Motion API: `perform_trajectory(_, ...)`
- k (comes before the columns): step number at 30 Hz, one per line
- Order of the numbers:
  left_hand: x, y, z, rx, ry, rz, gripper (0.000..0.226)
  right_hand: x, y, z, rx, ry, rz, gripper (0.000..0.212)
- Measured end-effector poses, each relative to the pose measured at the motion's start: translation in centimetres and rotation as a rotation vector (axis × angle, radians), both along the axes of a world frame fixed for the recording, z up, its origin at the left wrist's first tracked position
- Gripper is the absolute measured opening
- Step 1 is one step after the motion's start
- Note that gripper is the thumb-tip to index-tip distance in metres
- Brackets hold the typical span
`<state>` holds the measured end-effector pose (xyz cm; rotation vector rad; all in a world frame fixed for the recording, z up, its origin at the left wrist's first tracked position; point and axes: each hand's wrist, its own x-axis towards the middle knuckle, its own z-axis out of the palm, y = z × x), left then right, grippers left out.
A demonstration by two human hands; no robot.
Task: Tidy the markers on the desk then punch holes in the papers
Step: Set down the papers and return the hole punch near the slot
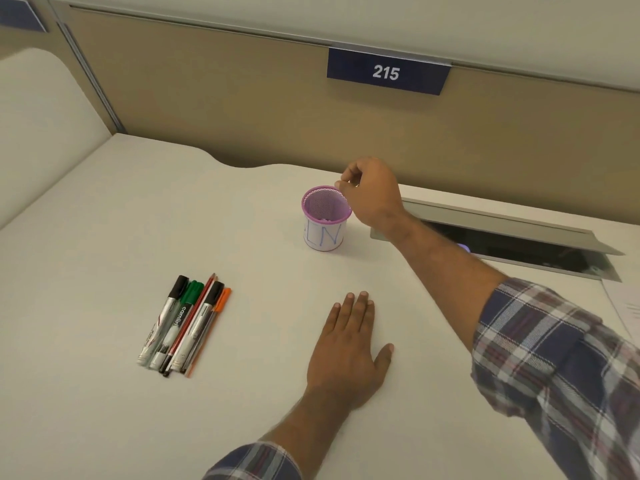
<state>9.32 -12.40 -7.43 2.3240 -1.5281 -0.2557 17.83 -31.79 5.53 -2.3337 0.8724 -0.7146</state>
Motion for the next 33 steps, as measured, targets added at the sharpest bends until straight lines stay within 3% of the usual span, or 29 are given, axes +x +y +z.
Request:
perform_trajectory(7, 0.0, 0.1, -0.1, -0.010, 0.003, -0.005, 0.074, -4.5, 1.0, 0.2, -0.018, 0.033, 0.050, 0.019)
perform_trajectory(14, 0.0, 0.1, -0.4, 0.003, -0.047, -0.015, 0.075, -17.7, 6.7, -2.2, 0.123, 0.136, -0.051, 0.015)
perform_trajectory(23, -0.1, 0.0, -0.7, 0.052, -0.073, -0.027, 0.075, -32.1, 15.2, -7.0, 0.272, 0.363, 0.077, 0.013)
perform_trajectory(33, 0.0, -0.1, -0.6, 0.066, -0.090, -0.022, 0.075, -35.8, 19.6, -8.1, 0.240, 0.569, 0.207, 0.026)
